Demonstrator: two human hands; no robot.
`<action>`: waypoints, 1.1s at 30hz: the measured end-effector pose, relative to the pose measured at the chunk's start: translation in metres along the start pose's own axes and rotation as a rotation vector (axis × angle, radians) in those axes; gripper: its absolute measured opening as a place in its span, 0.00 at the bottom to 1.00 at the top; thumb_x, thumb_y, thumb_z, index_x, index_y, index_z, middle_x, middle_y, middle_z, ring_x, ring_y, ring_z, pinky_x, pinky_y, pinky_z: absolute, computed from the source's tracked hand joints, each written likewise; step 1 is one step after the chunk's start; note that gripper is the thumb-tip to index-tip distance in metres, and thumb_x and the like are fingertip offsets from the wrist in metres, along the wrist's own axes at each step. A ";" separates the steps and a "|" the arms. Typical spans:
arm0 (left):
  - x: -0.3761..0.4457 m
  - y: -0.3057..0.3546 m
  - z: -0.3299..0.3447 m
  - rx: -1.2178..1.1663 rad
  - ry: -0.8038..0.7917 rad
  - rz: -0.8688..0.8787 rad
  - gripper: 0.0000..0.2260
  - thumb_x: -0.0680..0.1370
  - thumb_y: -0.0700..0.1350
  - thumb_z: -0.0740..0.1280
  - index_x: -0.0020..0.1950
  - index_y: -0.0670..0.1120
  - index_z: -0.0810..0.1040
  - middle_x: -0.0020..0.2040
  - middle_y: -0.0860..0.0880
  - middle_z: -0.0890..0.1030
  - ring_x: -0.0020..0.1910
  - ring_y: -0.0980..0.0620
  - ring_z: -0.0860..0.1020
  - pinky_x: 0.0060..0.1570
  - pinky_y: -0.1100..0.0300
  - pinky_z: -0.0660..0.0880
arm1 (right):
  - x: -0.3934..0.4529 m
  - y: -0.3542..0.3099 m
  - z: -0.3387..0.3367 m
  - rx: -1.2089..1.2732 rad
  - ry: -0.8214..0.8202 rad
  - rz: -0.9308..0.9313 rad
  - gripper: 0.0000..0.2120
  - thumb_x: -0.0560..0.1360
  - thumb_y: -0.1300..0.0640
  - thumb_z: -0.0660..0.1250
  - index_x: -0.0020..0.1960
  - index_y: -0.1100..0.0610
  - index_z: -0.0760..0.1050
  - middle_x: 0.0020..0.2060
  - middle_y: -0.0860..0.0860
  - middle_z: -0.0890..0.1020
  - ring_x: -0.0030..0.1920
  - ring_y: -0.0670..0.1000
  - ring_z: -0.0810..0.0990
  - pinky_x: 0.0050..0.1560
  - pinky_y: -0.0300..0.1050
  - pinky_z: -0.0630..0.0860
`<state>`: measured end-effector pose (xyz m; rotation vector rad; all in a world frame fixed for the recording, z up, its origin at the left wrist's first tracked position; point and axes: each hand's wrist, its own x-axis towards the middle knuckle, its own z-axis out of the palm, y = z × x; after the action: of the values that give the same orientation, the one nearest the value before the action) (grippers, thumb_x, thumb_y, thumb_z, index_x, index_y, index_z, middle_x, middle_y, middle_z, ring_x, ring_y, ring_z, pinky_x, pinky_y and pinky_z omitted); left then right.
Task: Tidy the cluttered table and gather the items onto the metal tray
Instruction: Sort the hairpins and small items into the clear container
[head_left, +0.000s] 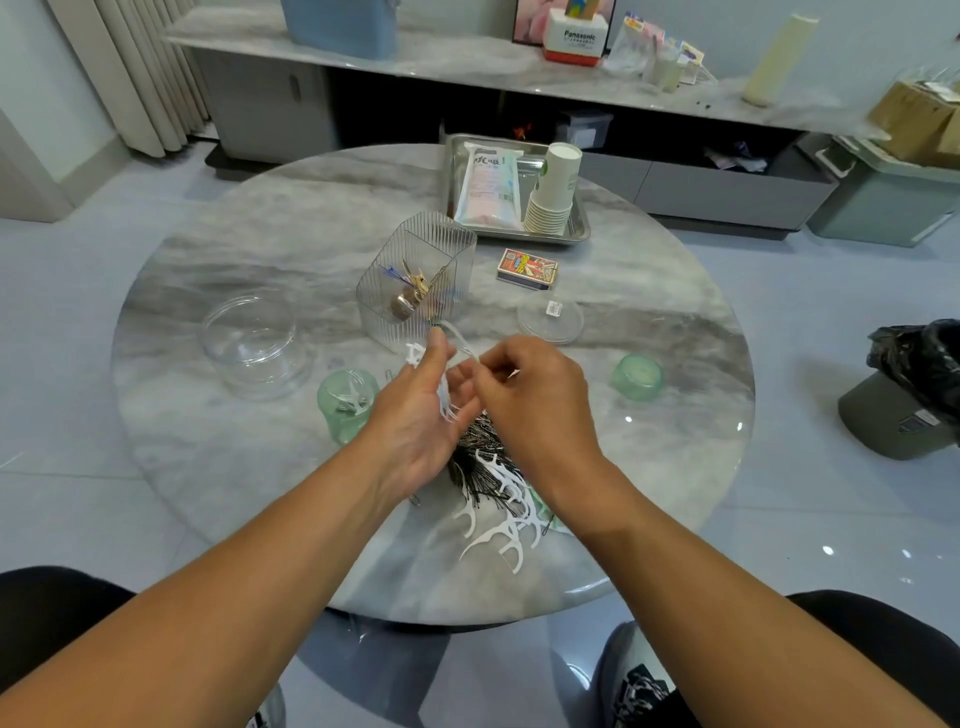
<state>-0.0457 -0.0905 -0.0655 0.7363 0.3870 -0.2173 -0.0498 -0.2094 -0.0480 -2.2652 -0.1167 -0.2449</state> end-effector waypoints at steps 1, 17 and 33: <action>-0.002 -0.002 0.002 -0.007 -0.037 -0.035 0.16 0.80 0.57 0.64 0.57 0.44 0.75 0.45 0.44 0.84 0.43 0.50 0.85 0.42 0.57 0.82 | -0.004 0.000 0.003 -0.107 -0.021 -0.098 0.05 0.76 0.53 0.69 0.43 0.52 0.81 0.41 0.48 0.82 0.42 0.51 0.81 0.44 0.51 0.79; -0.002 -0.009 0.002 0.104 0.058 0.081 0.27 0.84 0.62 0.54 0.43 0.50 0.87 0.49 0.50 0.86 0.44 0.50 0.78 0.43 0.56 0.68 | -0.020 -0.013 0.029 0.310 -0.184 0.292 0.14 0.84 0.51 0.54 0.43 0.51 0.73 0.37 0.51 0.80 0.39 0.55 0.80 0.47 0.56 0.79; -0.002 -0.008 0.003 0.020 0.120 0.066 0.19 0.85 0.54 0.58 0.46 0.43 0.80 0.44 0.45 0.86 0.40 0.47 0.86 0.39 0.54 0.81 | -0.009 -0.005 0.024 0.504 -0.101 0.407 0.03 0.72 0.60 0.73 0.40 0.55 0.85 0.39 0.47 0.87 0.41 0.46 0.85 0.47 0.48 0.82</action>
<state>-0.0495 -0.0980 -0.0674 0.7823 0.4742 -0.1156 -0.0566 -0.1883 -0.0612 -1.7488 0.2094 0.1080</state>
